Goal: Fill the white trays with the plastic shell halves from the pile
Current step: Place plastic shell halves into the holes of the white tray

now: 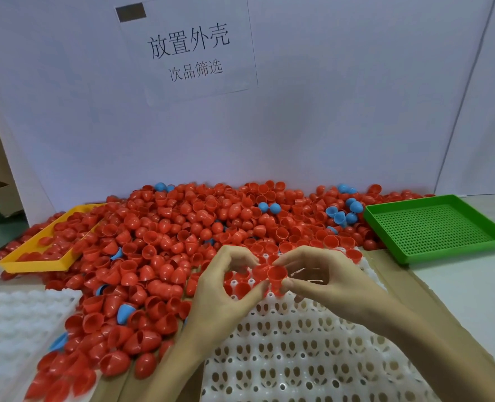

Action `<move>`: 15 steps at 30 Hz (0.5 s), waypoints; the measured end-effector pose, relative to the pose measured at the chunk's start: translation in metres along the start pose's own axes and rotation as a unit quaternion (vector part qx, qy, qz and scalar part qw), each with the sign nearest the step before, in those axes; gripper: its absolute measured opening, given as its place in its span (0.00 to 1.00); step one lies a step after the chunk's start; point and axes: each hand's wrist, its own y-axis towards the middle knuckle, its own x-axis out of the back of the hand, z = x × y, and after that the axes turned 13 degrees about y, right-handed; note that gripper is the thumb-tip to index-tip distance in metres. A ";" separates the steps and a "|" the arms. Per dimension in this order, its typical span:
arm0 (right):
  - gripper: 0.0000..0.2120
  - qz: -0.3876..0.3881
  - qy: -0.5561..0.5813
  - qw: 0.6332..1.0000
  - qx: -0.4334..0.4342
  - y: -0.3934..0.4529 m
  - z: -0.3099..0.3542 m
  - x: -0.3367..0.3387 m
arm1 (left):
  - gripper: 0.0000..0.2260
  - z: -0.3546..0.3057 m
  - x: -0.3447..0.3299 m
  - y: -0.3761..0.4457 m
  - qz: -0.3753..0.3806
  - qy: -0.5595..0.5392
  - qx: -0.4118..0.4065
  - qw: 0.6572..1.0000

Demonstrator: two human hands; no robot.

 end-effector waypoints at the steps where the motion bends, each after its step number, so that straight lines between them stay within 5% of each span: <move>1: 0.13 0.002 -0.004 1.000 0.000 0.000 0.000 0.001 | 0.15 0.000 0.000 0.000 0.000 -0.013 0.000 1.000; 9: 0.11 -0.013 -0.113 0.993 0.042 -0.001 -0.001 -0.002 | 0.16 -0.001 0.001 0.000 -0.010 -0.110 0.014 0.994; 15: 0.13 0.000 -0.071 0.996 0.050 -0.004 0.001 -0.003 | 0.12 -0.008 -0.004 -0.004 -0.018 -0.086 0.004 0.996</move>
